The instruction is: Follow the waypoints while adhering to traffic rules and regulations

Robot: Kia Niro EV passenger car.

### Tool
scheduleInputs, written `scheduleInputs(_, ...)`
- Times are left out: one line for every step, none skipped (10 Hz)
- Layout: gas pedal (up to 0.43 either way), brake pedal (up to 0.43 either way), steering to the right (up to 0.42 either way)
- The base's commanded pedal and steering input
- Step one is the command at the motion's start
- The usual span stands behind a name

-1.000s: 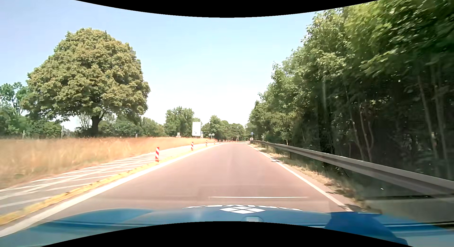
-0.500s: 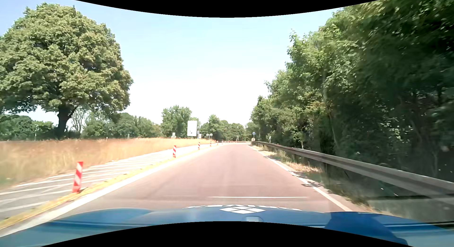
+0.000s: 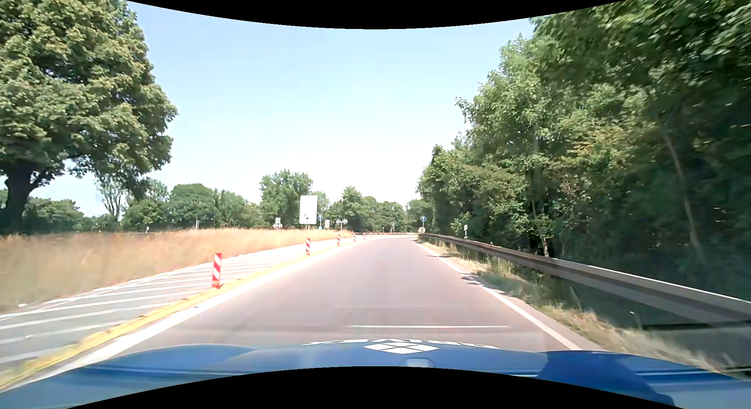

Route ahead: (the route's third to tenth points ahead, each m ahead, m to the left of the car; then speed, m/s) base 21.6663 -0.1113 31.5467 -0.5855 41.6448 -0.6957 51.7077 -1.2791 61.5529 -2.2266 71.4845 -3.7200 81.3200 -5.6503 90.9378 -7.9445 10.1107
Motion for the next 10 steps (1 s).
scheduleInputs(0.098,0.000,-0.002)
scheduleInputs(0.098,0.000,-0.002)
scheduleInputs(0.098,0.000,-0.003)
scheduleInputs(0.098,0.000,-0.002)
scheduleInputs(0.098,0.000,-0.002)
scheduleInputs(0.098,0.000,-0.003)
scheduleInputs(0.098,0.000,-0.003)
scheduleInputs(0.098,0.000,-0.003)
scheduleInputs(0.098,0.000,-0.003)
scheduleInputs(0.098,0.000,-0.003)
